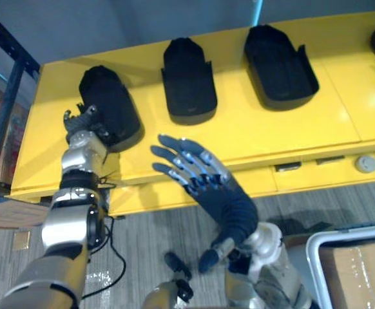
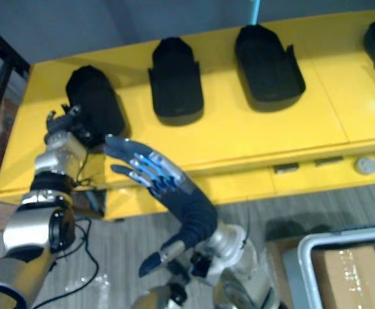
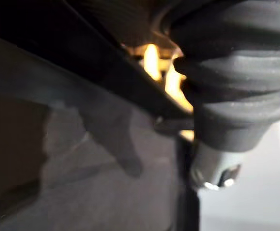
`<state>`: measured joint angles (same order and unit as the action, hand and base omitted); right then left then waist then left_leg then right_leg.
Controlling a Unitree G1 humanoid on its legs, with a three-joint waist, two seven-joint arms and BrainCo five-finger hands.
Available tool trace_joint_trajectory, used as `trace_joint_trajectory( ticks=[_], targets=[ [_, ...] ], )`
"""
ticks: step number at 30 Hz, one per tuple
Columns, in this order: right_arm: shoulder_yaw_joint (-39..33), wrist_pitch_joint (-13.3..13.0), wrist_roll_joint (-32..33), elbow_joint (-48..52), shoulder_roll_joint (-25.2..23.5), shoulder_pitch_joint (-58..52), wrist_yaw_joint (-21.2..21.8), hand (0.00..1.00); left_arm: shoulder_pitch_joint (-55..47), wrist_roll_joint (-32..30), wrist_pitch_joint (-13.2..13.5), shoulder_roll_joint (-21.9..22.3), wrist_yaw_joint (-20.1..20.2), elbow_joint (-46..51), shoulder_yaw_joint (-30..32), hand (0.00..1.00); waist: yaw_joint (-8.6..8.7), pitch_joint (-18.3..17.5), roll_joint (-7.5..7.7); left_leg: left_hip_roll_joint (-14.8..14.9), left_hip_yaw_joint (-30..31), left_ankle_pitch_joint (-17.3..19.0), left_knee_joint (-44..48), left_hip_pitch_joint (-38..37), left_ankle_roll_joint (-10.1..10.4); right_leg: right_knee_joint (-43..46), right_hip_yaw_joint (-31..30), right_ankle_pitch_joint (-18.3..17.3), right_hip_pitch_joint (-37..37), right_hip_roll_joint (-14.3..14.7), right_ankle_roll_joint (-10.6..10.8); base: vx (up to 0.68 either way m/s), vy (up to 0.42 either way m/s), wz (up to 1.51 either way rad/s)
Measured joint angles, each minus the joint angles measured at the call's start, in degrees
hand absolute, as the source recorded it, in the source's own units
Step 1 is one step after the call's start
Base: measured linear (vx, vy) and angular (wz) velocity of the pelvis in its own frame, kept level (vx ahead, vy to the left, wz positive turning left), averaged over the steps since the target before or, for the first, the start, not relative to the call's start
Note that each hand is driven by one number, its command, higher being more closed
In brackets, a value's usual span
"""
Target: Walk over and take plastic housings, then place them on the shelf
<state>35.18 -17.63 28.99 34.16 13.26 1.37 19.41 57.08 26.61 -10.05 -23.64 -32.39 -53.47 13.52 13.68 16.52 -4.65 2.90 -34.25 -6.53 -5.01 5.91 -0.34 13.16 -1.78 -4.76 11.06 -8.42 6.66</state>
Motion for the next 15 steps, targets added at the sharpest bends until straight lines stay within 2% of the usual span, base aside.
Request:
trace_joint_trajectory(
  ticks=[3,5,9,13,15],
  targets=[
    [0.05,-0.22,0.0,0.0,0.0,-0.37,0.82,0.0,1.35,-0.18,1.4,0.01,-2.6,0.0,1.49,0.0,-0.01,0.0,0.0,-0.03,-0.68,0.48,0.0,-0.29,-0.13,-0.05,-0.1,0.04,-0.14,-0.17,0.06,0.06,-0.003,-0.05],
    [0.09,-1.98,0.03,0.0,0.0,-2.25,2.94,0.0,3.12,-0.95,4.4,0.0,-5.22,0.02,1.62,0.0,-0.04,-0.03,0.04,-0.26,-0.82,1.06,-0.01,-1.27,-0.44,-0.58,0.03,0.13,-1.36,-0.45,0.2,0.06,0.005,-0.02],
    [1.47,-5.35,0.0,0.01,0.0,-4.47,7.14,0.0,3.92,-8.69,6.66,-0.28,-5.64,1.5,0.98,0.0,0.18,-0.26,0.34,-0.59,-0.65,2.25,-0.04,-3.94,-0.28,-3.29,0.43,0.52,-5.49,-0.72,0.78,0.06,0.005,0.0],
    [2.75,-7.75,-0.58,-0.84,-0.09,-4.32,6.68,0.0,3.25,-13.01,8.42,-0.94,-5.18,3.03,-3.84,0.0,0.46,-1.79,0.77,-0.61,1.91,1.16,-0.01,-4.15,-0.19,-5.43,2.94,0.81,-7.96,-0.69,0.99,0.08,-0.029,0.29],
    [2.54,-8.57,-2.02,-3.73,-0.32,-3.74,4.14,0.0,-0.19,-14.76,10.4,-1.07,-4.77,8.14,-7.68,0.0,0.29,-3.61,1.31,-0.52,4.16,0.88,0.05,-4.57,-0.08,-7.04,5.03,0.83,-10.28,-0.49,0.96,0.09,-0.036,0.4]
  ],
)
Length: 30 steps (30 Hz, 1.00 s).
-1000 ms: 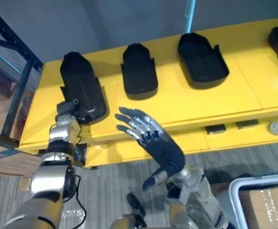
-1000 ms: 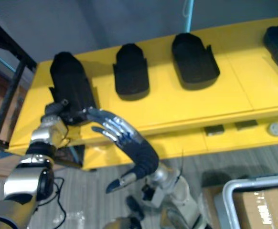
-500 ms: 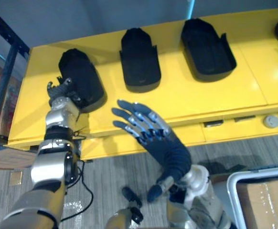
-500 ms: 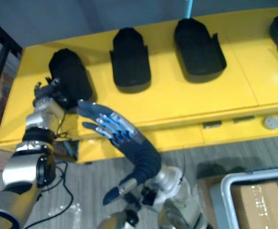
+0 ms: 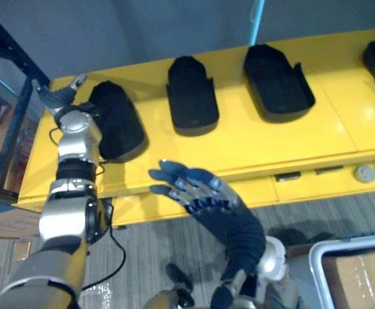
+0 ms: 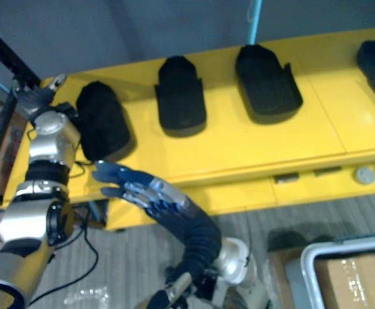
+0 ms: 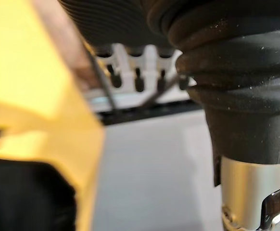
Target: Walk over and take plastic housings, then place them on the shelf
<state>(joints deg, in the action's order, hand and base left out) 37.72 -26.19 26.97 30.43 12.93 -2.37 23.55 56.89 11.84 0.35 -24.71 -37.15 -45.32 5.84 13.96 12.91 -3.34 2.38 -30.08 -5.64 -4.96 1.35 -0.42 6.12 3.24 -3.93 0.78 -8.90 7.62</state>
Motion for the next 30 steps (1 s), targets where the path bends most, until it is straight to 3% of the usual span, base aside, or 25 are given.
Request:
trace_joint_trajectory(
  ticks=[4,9,12,13,15,17,20,21,23,26,28,30],
  targets=[
    [-1.6,-0.04,-3.45,-3.56,-0.02,0.25,-4.87,0.0,-8.25,-1.69,3.94,-0.11,1.1,9.89,-2.35,0.0,-0.9,-3.37,-0.19,0.08,3.39,-0.28,0.04,-0.48,0.36,-1.34,3.09,0.0,-2.83,0.57,-0.01,0.07,-0.024,0.38],
    [-7.07,-0.05,-8.0,-6.39,-0.05,0.27,-13.31,0.0,-25.17,-1.78,10.16,0.49,5.32,34.9,-0.61,0.0,-4.08,-5.31,-0.24,0.04,6.78,-1.09,0.1,-1.24,0.52,-1.72,6.15,-0.04,-5.41,0.8,-0.08,-0.01,0.013,0.3],
    [-11.69,0.0,-11.87,-8.11,-0.03,-0.4,-17.63,0.0,-38.66,-3.23,13.37,4.0,8.14,50.19,1.68,0.0,-5.68,-6.11,-0.26,-0.41,9.35,-1.61,-0.14,-1.3,0.49,-2.07,8.34,-0.64,-6.9,0.65,-0.95,-0.06,0.024,0.4],
    [-14.8,0.08,-13.74,-9.11,0.03,-1.0,-19.46,0.0,-46.69,-3.93,14.6,7.72,8.81,55.9,2.53,0.0,-7.28,-6.64,-0.58,-0.37,10.0,-1.66,-0.18,-1.24,0.6,-2.08,9.16,-0.82,-7.12,0.75,-1.19,-0.07,0.02,0.25],
    [-18.24,0.25,-15.38,-9.95,0.11,-1.49,-21.21,0.0,-54.9,-4.29,15.68,11.62,9.43,58.45,2.6,0.0,-8.75,-6.92,-0.73,-0.58,11.69,-1.75,-0.2,-1.25,1.14,-2.17,10.63,-1.7,-7.9,0.7,-1.53,-0.1,0.031,0.38],
    [-21.11,1.06,-16.9,-11.06,0.42,-1.34,-21.19,0.0,-60.85,-3.55,15.55,14.19,10.44,58.18,2.52,0.0,-10.44,-7.34,-0.71,-0.54,12.3,-1.88,-0.2,-0.99,1.35,-2.29,11.1,-1.83,-8.09,0.54,-1.32,-0.08,0.045,0.28],
    [-23.72,1.9,-17.1,-12.27,1.66,-1.26,-21.18,0.0,-66.45,-1.33,12.74,16.6,10.67,54.17,1.22,0.0,-11.49,-8.49,0.13,-0.49,13.11,-2.22,-0.2,0.72,1.81,-3.05,12.6,-1.8,-7.76,0.81,-1.29,-0.05,0.052,0.28],
    [-24.82,2.62,-17.15,-13.61,1.86,-0.03,-21.67,0.0,-68.5,-0.6,10.6,16.95,10.32,48.25,0.11,0.0,-11.78,-9.15,0.48,-0.69,13.88,-2.53,-0.21,0.84,2.22,-3.16,12.67,-1.77,-7.89,0.84,-1.25,-0.01,0.058,0.12],
    [-26.17,3.15,-16.88,-15.53,2.17,2.17,-22.56,0.0,-71.06,-0.51,9.14,18.0,10.5,38.97,0.04,0.0,-12.56,-9.67,1.53,-0.79,14.08,-2.52,-0.21,0.95,2.2,-3.24,12.75,-1.74,-7.9,0.86,-1.2,0.0,0.049,0.06],
    [-27.46,4.7,-11.0,-20.27,3.5,5.25,-20.29,0.0,-72.15,1.07,9.48,18.97,11.02,21.39,0.19,0.0,-13.64,-10.22,3.57,-0.89,14.62,-2.34,-0.21,1.85,1.95,-3.96,12.93,-1.45,-7.74,0.98,-1.62,0.02,0.043,0.11],
    [-26.87,6.35,-12.03,-27.57,3.75,8.68,-18.44,0.0,-71.92,2.31,9.56,18.97,11.54,12.44,0.64,0.0,-14.45,-10.12,4.78,-1.11,14.76,-2.29,-0.21,1.76,1.9,-4.15,13.14,-1.52,-7.96,0.93,-1.51,0.03,0.035,0.09],
    [-24.72,7.85,-15.98,-36.96,4.32,12.31,-17.51,0.0,-70.7,1.55,9.55,18.96,14.89,5.45,2.14,0.0,-15.14,-9.84,5.29,-1.52,15.16,-2.11,-0.2,2.16,1.67,-4.2,13.79,-1.55,-8.05,0.67,-1.49,0.03,0.036,0.21]
  ],
)
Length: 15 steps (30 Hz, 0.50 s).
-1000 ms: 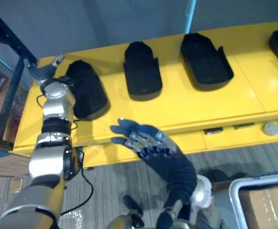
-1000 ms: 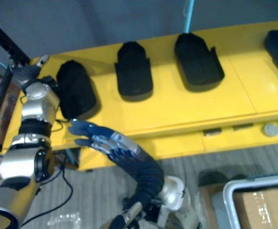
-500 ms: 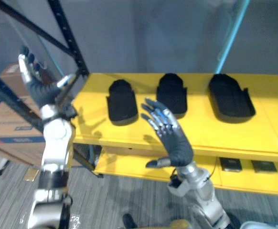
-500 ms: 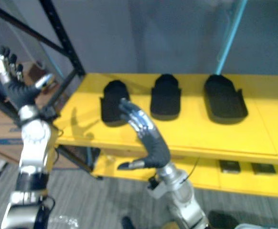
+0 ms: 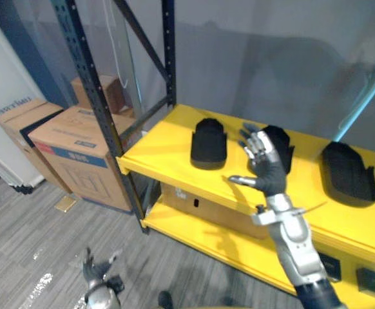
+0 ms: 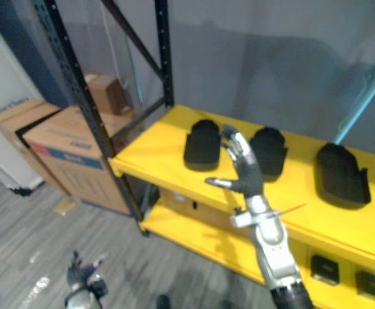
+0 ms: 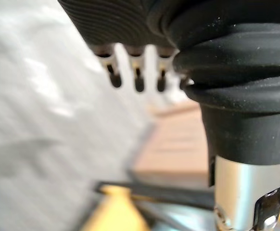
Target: Walk over and take plastic housings, then place them on the shelf
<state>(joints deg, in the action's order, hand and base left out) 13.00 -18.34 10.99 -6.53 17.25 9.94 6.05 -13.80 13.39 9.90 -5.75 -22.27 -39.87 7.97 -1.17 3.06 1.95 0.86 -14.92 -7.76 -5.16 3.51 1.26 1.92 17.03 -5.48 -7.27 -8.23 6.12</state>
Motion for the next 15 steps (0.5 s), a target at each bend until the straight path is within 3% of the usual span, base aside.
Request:
trace_joint_trajectory(
  ticks=[2,6,8,10,14,15],
  targets=[
    [1.33,0.85,-2.53,-4.82,0.82,2.57,1.39,0.0,0.98,-0.53,-0.04,-0.13,2.63,-2.74,0.59,0.0,-0.69,0.3,-0.27,-0.33,0.02,0.05,0.01,0.4,-0.08,-0.25,0.03,0.0,0.12,-0.17,0.0,0.04,0.053,0.16],
    [2.18,0.87,-7.81,-15.4,2.21,10.0,4.54,0.0,2.43,-2.7,-2.07,-0.81,8.65,-7.88,0.92,0.0,-1.42,1.87,-2.55,-1.05,-0.74,0.26,0.01,0.32,-0.39,-0.66,-0.02,0.01,-0.01,-0.79,0.01,0.05,0.051,0.0],
    [2.47,1.32,-10.0,-18.34,2.53,11.69,4.89,0.0,2.7,-2.43,-2.91,-1.35,9.53,-9.41,1.04,0.0,-1.41,2.53,-1.95,-1.3,-1.11,0.43,0.01,-0.65,-0.66,-0.7,-0.02,0.06,-1.01,-1.02,0.07,0.08,0.016,-0.03],
    [2.5,3.67,-12.71,-20.82,2.42,12.54,0.73,0.0,2.73,-1.78,-3.75,-2.06,10.2,-11.09,1.08,0.0,-1.59,2.89,-0.77,-1.55,-1.31,0.85,0.0,-1.78,-1.23,-0.65,-0.02,-0.11,-2.08,-1.58,0.32,0.13,0.001,-0.05],
    [0.72,3.46,-15.34,-22.89,2.01,13.92,-9.04,0.0,2.9,0.27,-3.81,-1.83,11.78,-12.36,2.95,0.0,-1.58,3.39,-0.48,-1.57,-1.54,0.96,0.01,-2.02,-1.37,-0.34,-0.02,-0.01,-2.32,-1.64,1.08,0.14,-0.026,-0.05],
    [-0.3,3.0,-17.23,-22.98,1.22,13.92,-13.53,0.0,3.01,0.27,-3.79,-1.82,12.26,-13.04,3.69,0.0,-1.47,3.56,-0.64,-1.61,-1.56,1.1,0.01,-2.61,-1.48,-0.23,-0.03,-0.08,-2.85,-1.68,1.09,0.13,-0.035,-0.03]
  ],
)
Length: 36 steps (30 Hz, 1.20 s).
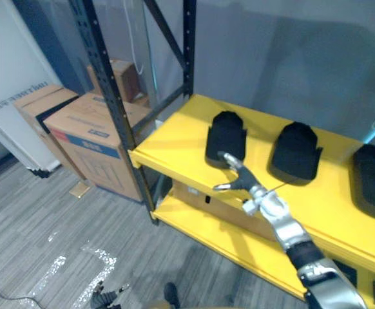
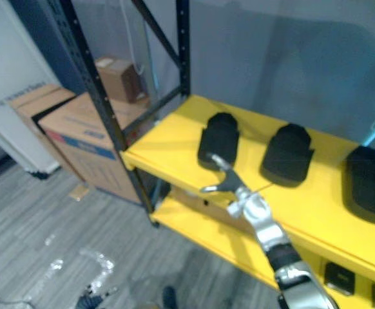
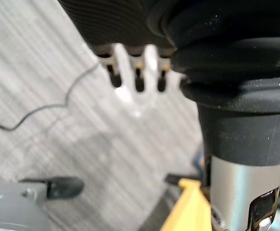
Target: Walk over and take plastic housings, then place them on the shelf
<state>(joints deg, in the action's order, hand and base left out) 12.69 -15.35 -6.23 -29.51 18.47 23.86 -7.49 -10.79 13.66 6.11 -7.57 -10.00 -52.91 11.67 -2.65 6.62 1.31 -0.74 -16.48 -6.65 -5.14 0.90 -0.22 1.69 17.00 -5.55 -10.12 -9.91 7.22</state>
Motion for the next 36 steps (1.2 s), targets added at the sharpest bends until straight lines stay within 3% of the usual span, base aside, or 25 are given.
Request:
trace_joint_trajectory(
  ticks=[3,6,10,16,22,23,29,33,35,36],
  targets=[
    [-2.87,-2.22,-4.13,1.61,-2.41,0.03,-8.64,0.0,-0.15,-0.05,0.02,0.31,0.6,-0.01,1.15,0.0,0.04,0.42,-0.45,0.32,-0.12,0.4,0.0,-1.21,0.53,0.07,0.06,-0.03,-1.04,0.22,0.02,0.13,-0.053,-0.06],
    [-3.0,-3.95,-6.47,3.16,-4.18,0.12,-12.35,0.0,-0.2,-0.17,0.01,0.8,1.57,-0.01,1.24,0.0,0.05,0.7,-0.81,1.09,-0.39,0.88,-0.02,-2.24,1.2,1.16,0.06,-0.02,-1.19,0.73,0.02,0.09,-0.048,-0.06],
    [-2.83,-4.1,-5.75,3.68,-6.16,0.12,-12.5,0.0,-0.26,-0.66,0.02,1.88,2.01,-0.02,1.23,0.0,0.15,0.88,-0.91,1.65,-0.61,1.43,-0.06,-3.59,1.77,1.68,0.15,-0.02,-1.99,1.07,0.02,0.03,-0.033,-0.06],
    [-2.34,-3.95,-2.25,3.63,-7.81,0.13,-11.01,0.0,-0.39,-2.54,0.0,2.85,2.28,-0.1,1.08,0.0,0.26,1.7,-2.19,1.44,-1.18,2.17,-0.09,-3.8,2.08,1.61,0.35,-0.35,-2.05,0.78,-0.42,-0.02,0.002,-0.06],
    [-2.38,-4.01,-1.3,3.54,-9.03,-0.12,-10.1,0.0,-0.51,-2.8,-0.04,3.65,2.24,-0.27,1.03,0.0,0.35,2.44,-0.98,0.38,-0.12,2.15,-0.09,-3.71,1.99,1.77,2.02,-2.74,-2.36,-0.27,-0.01,-0.01,-0.003,0.08],
    [-2.36,-4.04,-1.2,6.6,-11.5,-2.19,-9.99,0.0,-0.97,-3.51,-0.02,3.52,2.66,-2.23,0.99,0.0,0.4,2.55,0.36,0.97,0.07,3.01,-0.11,-4.91,2.15,3.72,1.66,-3.02,-2.66,0.17,-0.61,0.0,0.0,0.04],
    [-2.41,-4.03,-1.21,7.42,-11.51,-2.89,-9.91,0.0,-0.41,-3.47,-0.02,3.41,2.54,-1.95,0.52,0.0,0.29,2.56,0.67,1.33,-1.38,2.95,-0.07,-5.21,2.11,4.39,-0.16,-2.92,-1.58,0.64,-0.76,0.01,-0.001,-0.1],
    [-4.39,-4.02,-1.12,15.1,-10.75,-6.45,-10.06,0.0,0.05,-3.45,0.28,2.45,2.29,-0.79,-2.22,0.0,2.08,2.79,0.3,3.07,-1.43,2.91,-0.05,-5.46,2.11,8.2,-2.03,-1.78,0.38,2.03,-2.51,0.02,0.002,-0.07],
    [-6.53,-3.99,-1.1,22.18,-7.92,-6.59,-10.15,0.0,1.45,-3.47,1.06,1.49,2.28,0.19,-4.93,0.0,2.81,3.17,-0.18,4.64,-1.68,2.7,0.0,-4.85,2.33,9.65,-5.62,-0.36,2.4,3.17,-4.6,-0.03,0.036,-0.11],
    [-7.28,-3.99,-1.11,24.3,-7.12,-6.56,-10.15,0.0,2.12,-3.47,1.15,1.07,2.24,0.06,-5.57,0.0,3.04,3.28,-0.04,4.76,-1.66,2.51,0.0,-4.37,2.34,9.89,-6.54,-0.32,3.05,3.31,-4.64,-0.04,0.036,-0.05]
  ],
)
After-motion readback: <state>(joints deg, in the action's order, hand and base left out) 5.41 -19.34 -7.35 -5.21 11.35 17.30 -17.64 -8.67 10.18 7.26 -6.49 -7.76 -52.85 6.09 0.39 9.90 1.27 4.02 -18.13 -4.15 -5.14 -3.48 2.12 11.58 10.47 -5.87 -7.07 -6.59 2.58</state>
